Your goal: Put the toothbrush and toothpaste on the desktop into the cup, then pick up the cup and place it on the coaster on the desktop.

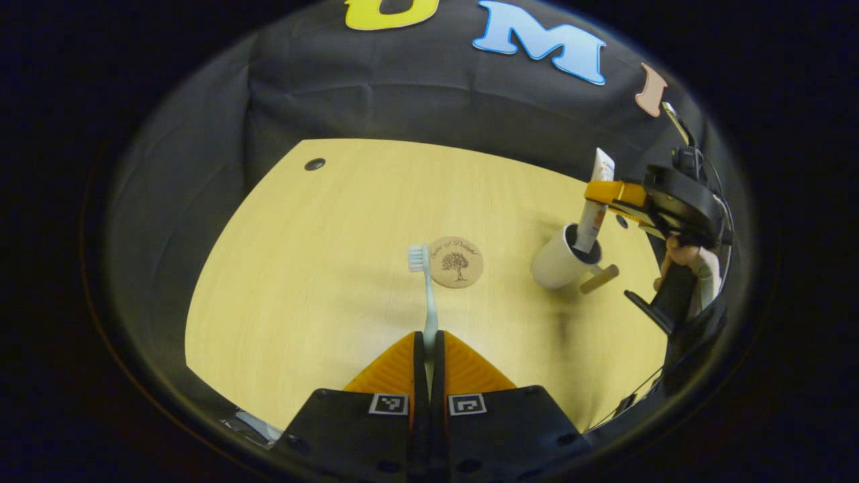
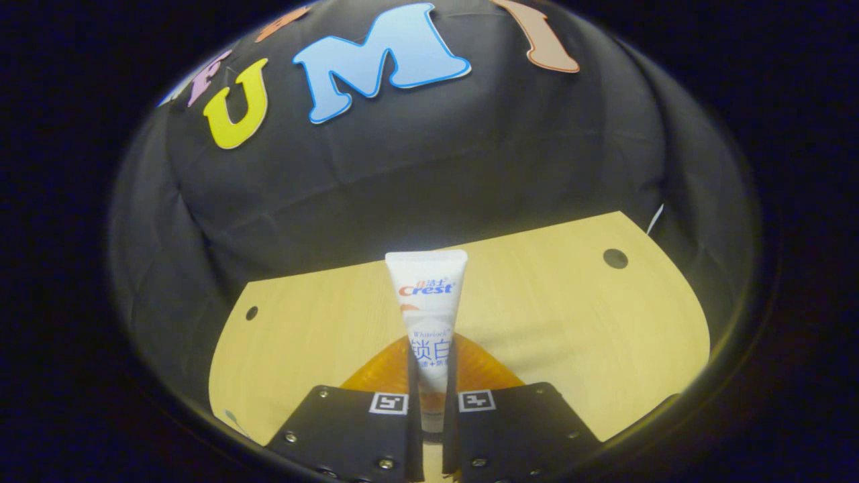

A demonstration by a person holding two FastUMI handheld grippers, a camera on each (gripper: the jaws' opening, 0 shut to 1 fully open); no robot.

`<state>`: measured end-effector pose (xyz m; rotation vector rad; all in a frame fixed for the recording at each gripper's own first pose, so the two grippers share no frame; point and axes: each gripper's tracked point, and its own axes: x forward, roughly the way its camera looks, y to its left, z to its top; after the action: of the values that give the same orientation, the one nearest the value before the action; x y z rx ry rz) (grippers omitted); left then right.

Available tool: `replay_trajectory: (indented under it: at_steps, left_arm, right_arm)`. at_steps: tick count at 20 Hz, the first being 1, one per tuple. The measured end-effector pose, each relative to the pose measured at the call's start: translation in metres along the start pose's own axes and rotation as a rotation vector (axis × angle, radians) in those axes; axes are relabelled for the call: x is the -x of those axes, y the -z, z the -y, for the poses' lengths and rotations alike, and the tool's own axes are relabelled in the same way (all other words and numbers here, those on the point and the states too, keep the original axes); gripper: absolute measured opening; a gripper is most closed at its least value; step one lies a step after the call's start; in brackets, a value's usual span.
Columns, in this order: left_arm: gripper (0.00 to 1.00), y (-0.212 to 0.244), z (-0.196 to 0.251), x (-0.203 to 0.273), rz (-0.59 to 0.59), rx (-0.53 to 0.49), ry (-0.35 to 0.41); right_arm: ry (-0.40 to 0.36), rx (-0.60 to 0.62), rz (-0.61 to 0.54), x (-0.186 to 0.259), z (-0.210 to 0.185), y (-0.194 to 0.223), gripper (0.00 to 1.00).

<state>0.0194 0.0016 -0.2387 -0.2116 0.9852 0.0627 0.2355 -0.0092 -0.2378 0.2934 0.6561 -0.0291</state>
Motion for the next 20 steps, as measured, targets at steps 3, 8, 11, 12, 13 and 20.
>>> replay_trajectory:
  at_steps: [3, 8, 11, 12, 13, 20]
  left_arm:
    - [0.07, -0.015, -0.003, 0.014, -0.001, 0.014, -0.014]
    - [0.07, -0.030, -0.008, 0.032, 0.004, 0.026, -0.039]
    - [0.07, -0.037, -0.004, 0.032, 0.010, 0.024, -0.045]
    - [0.07, -0.041, -0.002, 0.032, 0.015, 0.022, -0.044]
    - [0.07, -0.046, 0.000, 0.032, 0.020, 0.019, -0.040]
    - [0.07, -0.068, 0.028, 0.015, 0.053, 0.014, 0.004]
  right_arm:
    - [0.018, 0.020, 0.021, -0.005, 0.005, 0.017, 0.13]
    - [0.036, 0.062, 0.062, -0.005, 0.007, 0.029, 0.13]
    - [0.033, 0.091, 0.061, -0.001, 0.004, 0.036, 0.19]
    - [0.040, 0.103, 0.055, -0.002, 0.004, 0.039, 0.21]
    - [0.042, 0.111, 0.050, 0.001, 0.004, 0.042, 0.22]
    - [0.033, 0.098, 0.058, 0.026, 0.005, 0.044, 0.52]
